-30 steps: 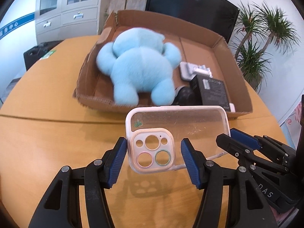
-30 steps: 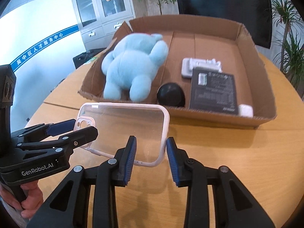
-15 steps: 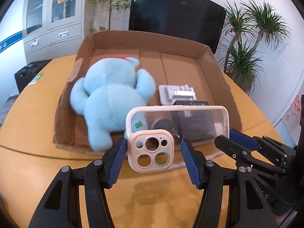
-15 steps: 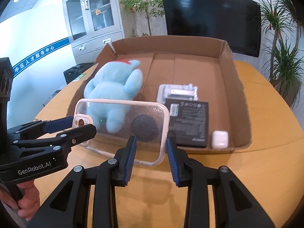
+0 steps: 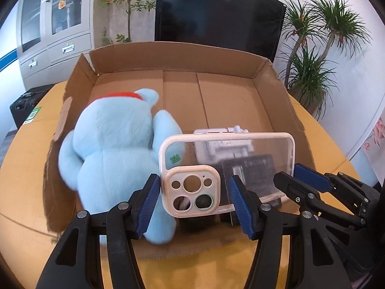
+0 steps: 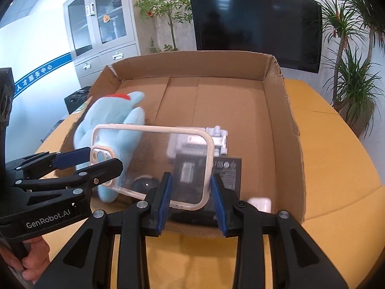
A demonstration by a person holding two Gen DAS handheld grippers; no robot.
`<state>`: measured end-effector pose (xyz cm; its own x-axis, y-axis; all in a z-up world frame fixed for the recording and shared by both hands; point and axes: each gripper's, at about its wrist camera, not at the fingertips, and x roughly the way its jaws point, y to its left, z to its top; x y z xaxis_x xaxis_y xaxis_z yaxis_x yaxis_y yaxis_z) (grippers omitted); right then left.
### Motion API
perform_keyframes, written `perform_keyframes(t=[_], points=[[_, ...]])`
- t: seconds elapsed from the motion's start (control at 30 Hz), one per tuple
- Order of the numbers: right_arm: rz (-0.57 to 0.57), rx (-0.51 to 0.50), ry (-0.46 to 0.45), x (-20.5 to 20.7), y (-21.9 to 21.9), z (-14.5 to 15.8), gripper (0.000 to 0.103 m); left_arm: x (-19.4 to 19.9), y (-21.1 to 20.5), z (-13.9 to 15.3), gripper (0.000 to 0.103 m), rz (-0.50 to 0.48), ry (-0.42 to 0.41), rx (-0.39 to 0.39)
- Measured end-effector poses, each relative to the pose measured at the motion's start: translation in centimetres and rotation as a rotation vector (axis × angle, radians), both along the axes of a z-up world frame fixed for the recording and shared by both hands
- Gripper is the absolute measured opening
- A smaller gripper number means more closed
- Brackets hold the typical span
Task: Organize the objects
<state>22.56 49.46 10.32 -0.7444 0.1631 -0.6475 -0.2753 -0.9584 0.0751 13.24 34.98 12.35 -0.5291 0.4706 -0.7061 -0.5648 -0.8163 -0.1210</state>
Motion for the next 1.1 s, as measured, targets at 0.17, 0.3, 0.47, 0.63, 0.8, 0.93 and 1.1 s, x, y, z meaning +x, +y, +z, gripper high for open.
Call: perform_keyframes(t=[0.17, 0.3, 0.47, 0.63, 0.8, 0.93, 1.1], points=[[-0.009, 0.014, -0.017, -2.5, 1.0, -0.5, 0.030, -2.9, 1.3, -0.5, 0.058, 0.005, -0.018, -0.002], [-0.024, 0.020, -0.036, -3.9, 1.7, -1.1, 0.030, -4.3, 2.2, -1.6, 0.058, 0.005, -0.034, -0.017], [-0.045, 0.022, -0.053, -4.8, 2.5, -1.7, 0.030, -4.9, 3.1, -2.4, 0.058, -0.005, -0.043, -0.014], [-0.043, 0.005, -0.081, -5.4, 2.9, -2.3, 0.031, -5.7, 3.3, -2.7, 0.059, 0.001, -0.100, 0.008], [-0.094, 0.062, -0.022, -3.7, 2.9, -0.7, 0.067, -4.8, 2.0, -1.1, 0.073, 0.044, -0.070, -0.011], [-0.089, 0.042, 0.041, -1.5, 3.0, 1.3, 0.080, -2.9, 0.0, 1.0, 0.099, 0.060, 0.005, 0.007], [-0.071, 0.071, 0.100, 1.5, 1.3, 3.1, 0.087, 0.8, -2.4, 2.9, 0.103, 0.081, 0.104, -0.039]])
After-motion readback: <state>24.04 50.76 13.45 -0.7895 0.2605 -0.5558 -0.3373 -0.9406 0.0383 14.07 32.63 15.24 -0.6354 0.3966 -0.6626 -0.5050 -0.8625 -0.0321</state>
